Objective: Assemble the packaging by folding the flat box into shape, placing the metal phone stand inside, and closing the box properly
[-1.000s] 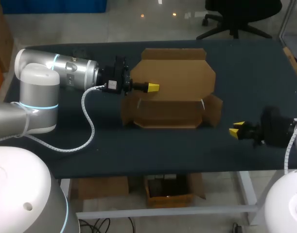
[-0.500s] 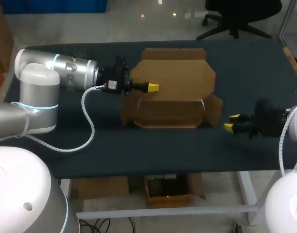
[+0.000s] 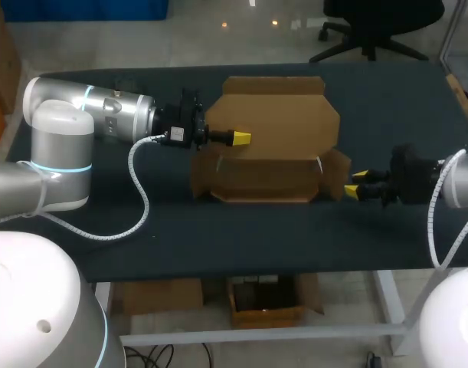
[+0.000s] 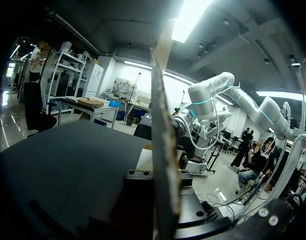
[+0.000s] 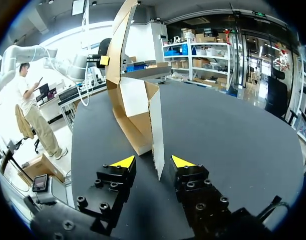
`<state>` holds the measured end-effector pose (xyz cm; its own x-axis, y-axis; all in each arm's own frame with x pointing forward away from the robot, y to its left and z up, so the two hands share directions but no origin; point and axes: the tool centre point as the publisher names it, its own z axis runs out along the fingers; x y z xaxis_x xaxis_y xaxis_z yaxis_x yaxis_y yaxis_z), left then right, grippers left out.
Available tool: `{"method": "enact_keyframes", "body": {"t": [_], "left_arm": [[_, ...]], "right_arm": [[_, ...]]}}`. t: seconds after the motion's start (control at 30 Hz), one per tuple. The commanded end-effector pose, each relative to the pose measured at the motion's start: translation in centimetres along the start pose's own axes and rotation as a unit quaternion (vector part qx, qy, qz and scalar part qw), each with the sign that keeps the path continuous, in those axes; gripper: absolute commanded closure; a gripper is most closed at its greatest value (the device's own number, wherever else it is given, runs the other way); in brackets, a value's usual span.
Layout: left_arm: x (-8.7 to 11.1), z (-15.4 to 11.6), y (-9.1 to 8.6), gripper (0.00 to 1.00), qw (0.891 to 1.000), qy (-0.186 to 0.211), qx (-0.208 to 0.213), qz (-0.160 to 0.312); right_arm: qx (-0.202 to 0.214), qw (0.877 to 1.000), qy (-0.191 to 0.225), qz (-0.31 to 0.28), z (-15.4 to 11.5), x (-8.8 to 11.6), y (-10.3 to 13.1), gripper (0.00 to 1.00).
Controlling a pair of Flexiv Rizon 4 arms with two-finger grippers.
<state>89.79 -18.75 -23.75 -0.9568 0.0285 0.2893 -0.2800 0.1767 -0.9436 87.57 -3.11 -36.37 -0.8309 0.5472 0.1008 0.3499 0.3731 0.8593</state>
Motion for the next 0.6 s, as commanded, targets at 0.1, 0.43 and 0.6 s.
{"method": "enact_keyframes", "body": {"t": [0.1,0.43,0.6], "left_arm": [[-0.1,0.0,0.2,1.00,1.000,0.001,0.000,0.000],[-0.1,0.0,0.2,1.00,1.000,0.001,0.000,0.000],[-0.1,0.0,0.2,1.00,1.000,0.001,0.000,0.000]], "right_arm": [[0.006,1.000,-0.004,-0.001,1.4,-0.4,0.5,0.60],[0.011,1.000,-0.011,-0.006,2.8,-0.5,1.2,0.63],[0.012,1.000,-0.017,-0.002,3.3,-0.6,1.2,0.73]]}}
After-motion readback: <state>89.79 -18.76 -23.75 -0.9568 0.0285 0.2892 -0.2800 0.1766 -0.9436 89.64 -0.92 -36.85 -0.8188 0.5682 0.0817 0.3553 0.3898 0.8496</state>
